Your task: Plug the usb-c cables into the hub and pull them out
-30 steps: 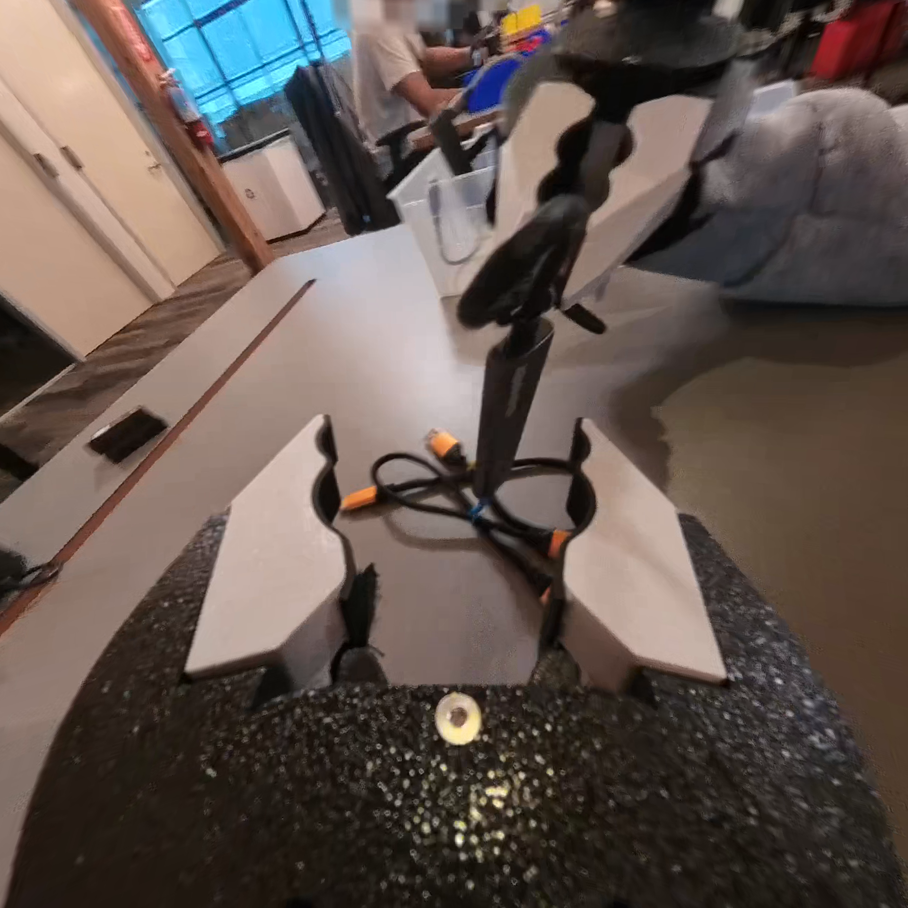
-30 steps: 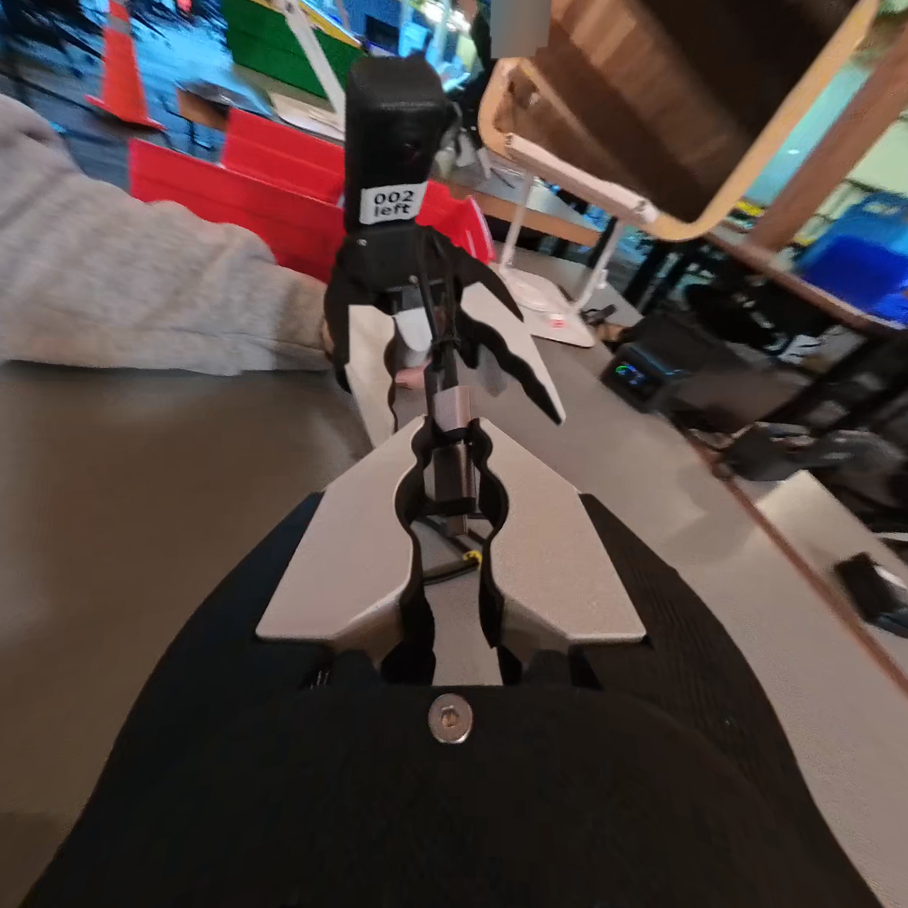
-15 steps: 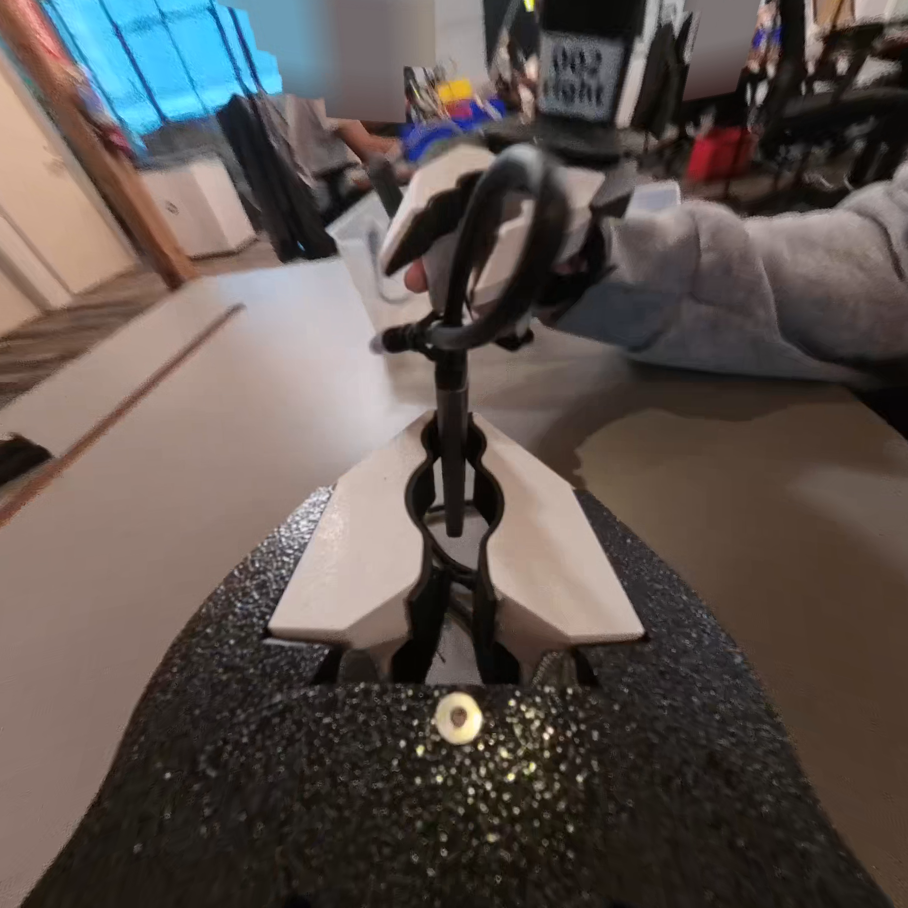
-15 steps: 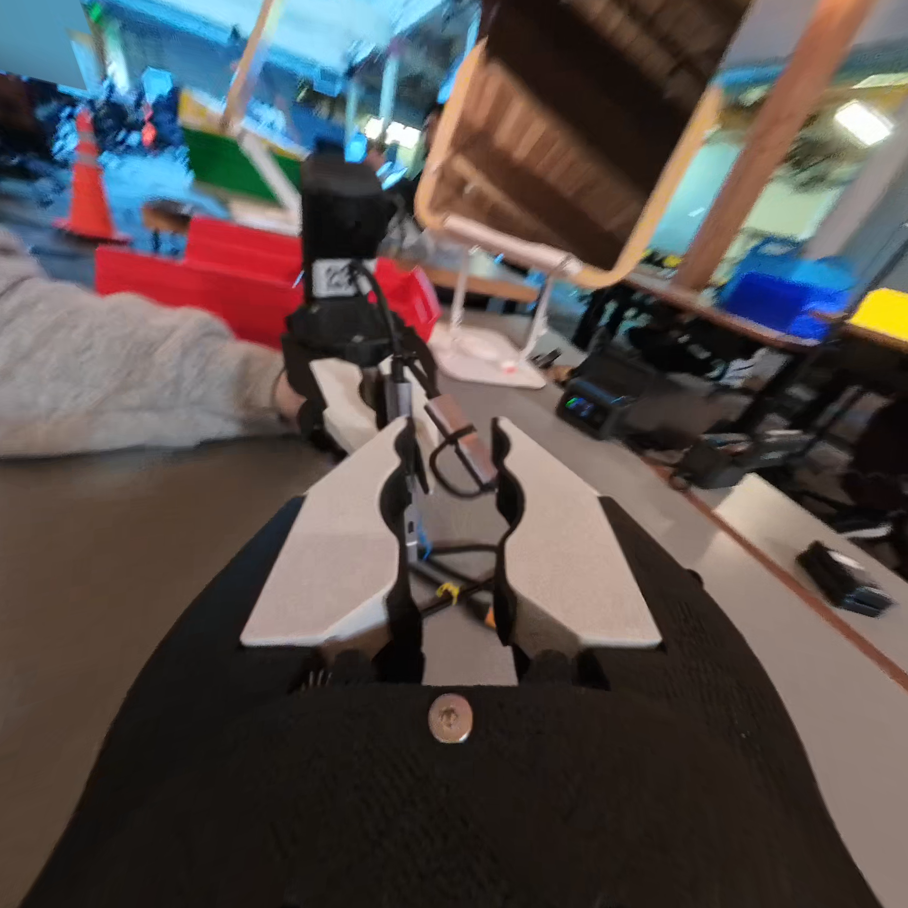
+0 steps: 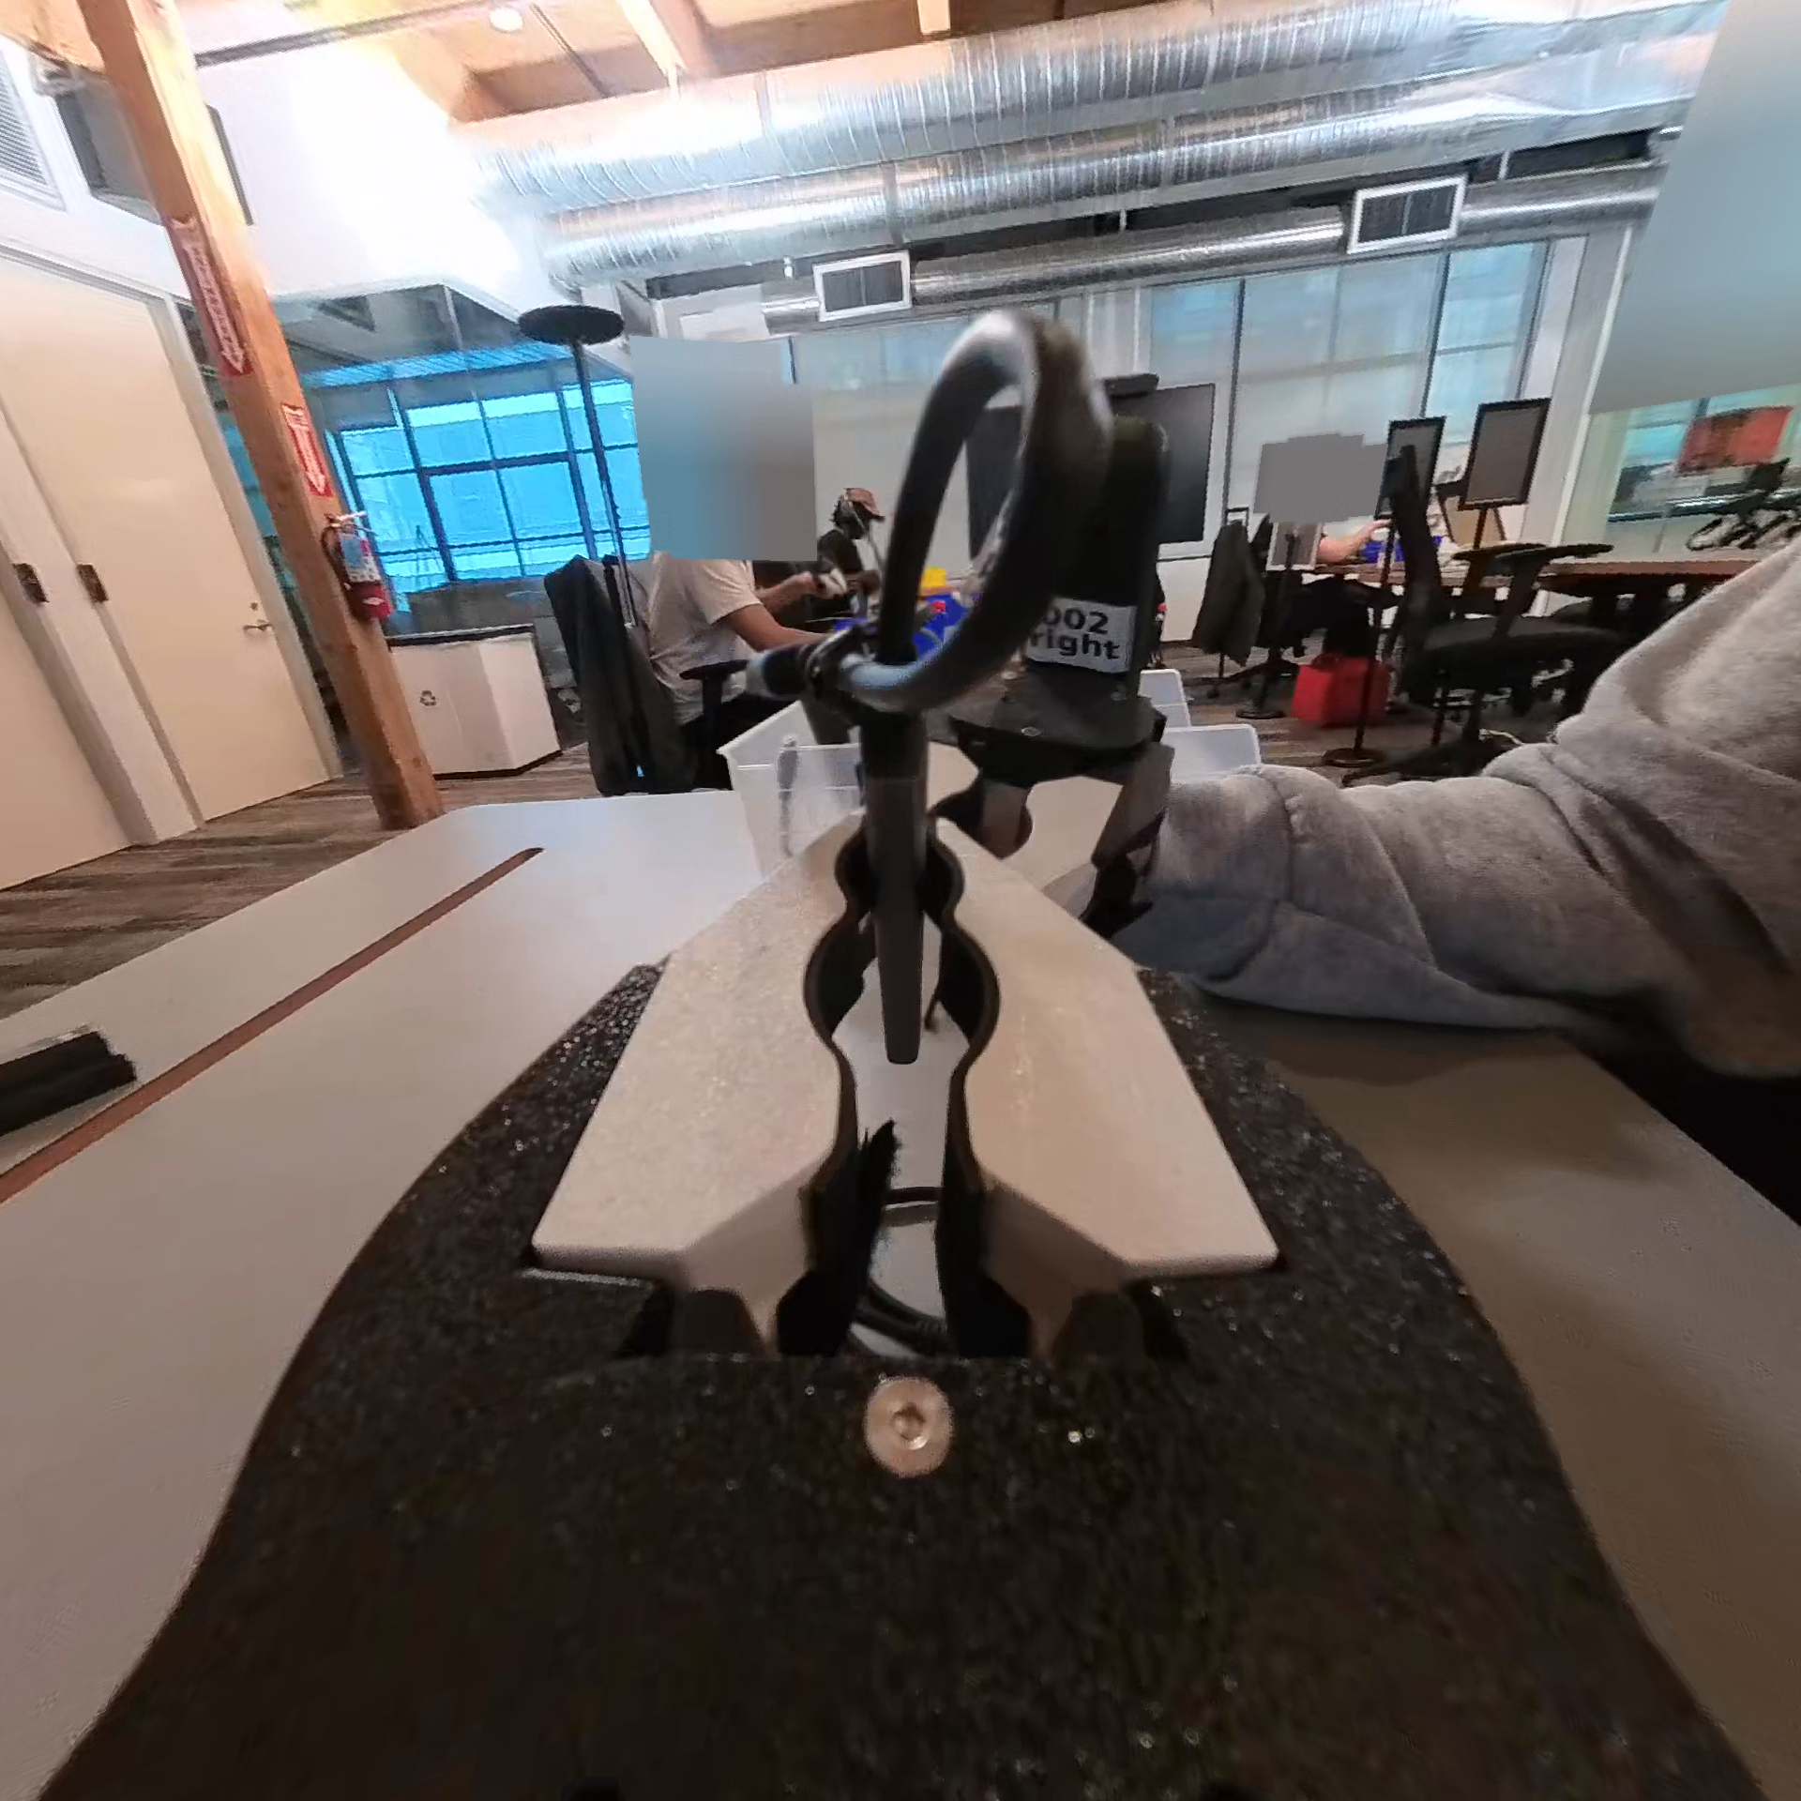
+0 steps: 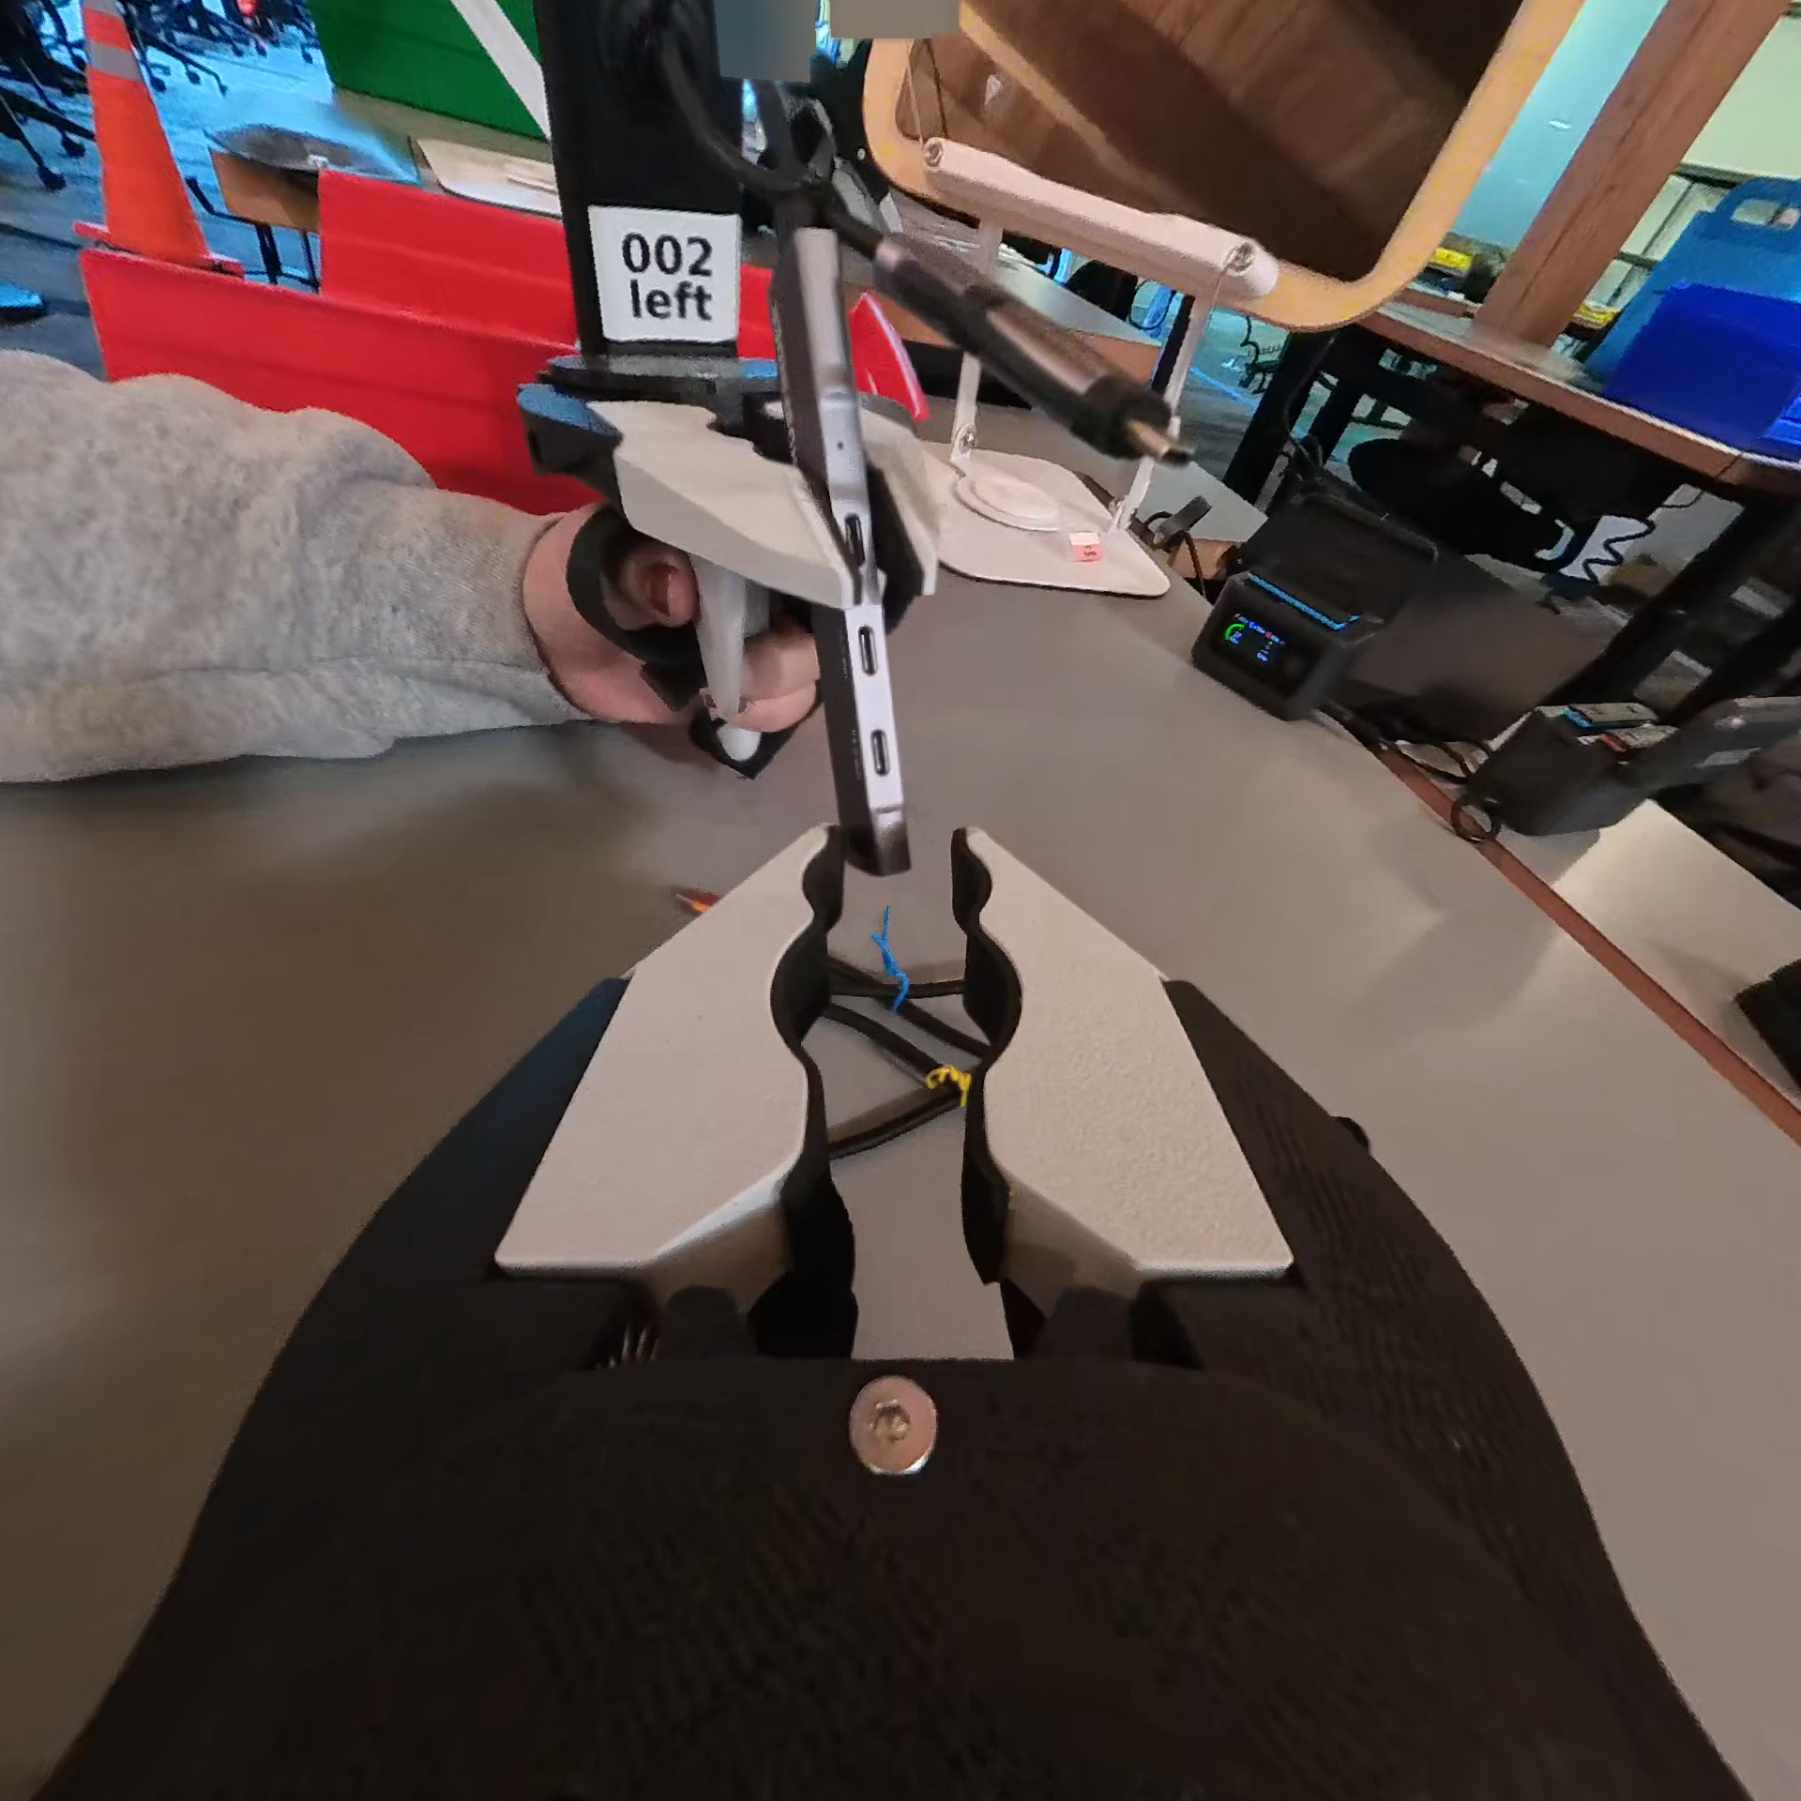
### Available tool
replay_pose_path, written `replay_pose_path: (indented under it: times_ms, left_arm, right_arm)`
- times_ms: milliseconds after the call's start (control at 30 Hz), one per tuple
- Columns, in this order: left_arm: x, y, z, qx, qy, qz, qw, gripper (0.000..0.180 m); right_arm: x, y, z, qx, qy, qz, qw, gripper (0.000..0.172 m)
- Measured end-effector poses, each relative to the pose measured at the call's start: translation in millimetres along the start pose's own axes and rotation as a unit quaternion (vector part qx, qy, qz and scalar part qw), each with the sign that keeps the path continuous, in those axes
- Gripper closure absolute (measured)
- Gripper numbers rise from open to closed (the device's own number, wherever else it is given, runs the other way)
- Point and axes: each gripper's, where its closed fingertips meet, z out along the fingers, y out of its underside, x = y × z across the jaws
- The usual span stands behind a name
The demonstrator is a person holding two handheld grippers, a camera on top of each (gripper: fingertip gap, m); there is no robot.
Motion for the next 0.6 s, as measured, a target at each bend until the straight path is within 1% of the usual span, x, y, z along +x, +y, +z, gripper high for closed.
replay_pose_path:
  times_ms: [67,100,133,167,233,300,433,567,600]
  left_arm:
    - [3.8,1.2,1.8,-0.004,0.009,0.001,1.000,0.174]
    - [5.1,2.0,2.3,-0.008,0.012,0.003,1.000,0.174]
    - [6.8,3.9,2.1,-0.016,0.017,0.007,1.000,0.174]
    - [8.5,7.5,1.2,-0.033,0.024,0.010,0.999,0.174]
    - [10.8,20.2,-2.9,-0.089,0.041,0.009,0.995,0.173]
    - [10.4,32.4,-7.2,-0.130,0.043,0.021,0.990,0.173]
    - [13.9,47.1,-10.7,-0.176,0.050,0.036,0.982,0.172]
    - [14.4,60.4,-15.1,-0.215,0.052,0.045,0.974,0.169]
    - [14.6,62.3,-15.2,-0.219,0.053,0.044,0.973,0.165]
  right_arm:
    - [-3.5,-0.1,-0.4,-0.002,-0.011,-0.002,1.000,0.154]
    - [-6.6,0.2,-1.3,-0.004,-0.020,-0.009,1.000,0.162]
    - [-8.0,1.3,-2.7,-0.009,-0.024,-0.019,0.999,0.162]
    - [-7.7,2.6,-5.0,-0.013,-0.023,-0.030,0.999,0.163]
    - [-7.2,6.7,-10.2,-0.024,-0.027,-0.041,0.998,0.164]
    - [-7.9,13.3,-11.9,-0.042,-0.032,-0.049,0.997,0.165]
    - [-14.0,28.8,-6.5,-0.081,-0.046,-0.066,0.994,0.165]
    - [-15.4,27.6,-8.2,-0.075,-0.053,-0.061,0.994,0.166]
    - [-15.0,27.1,-9.1,-0.075,-0.052,-0.061,0.994,0.166]
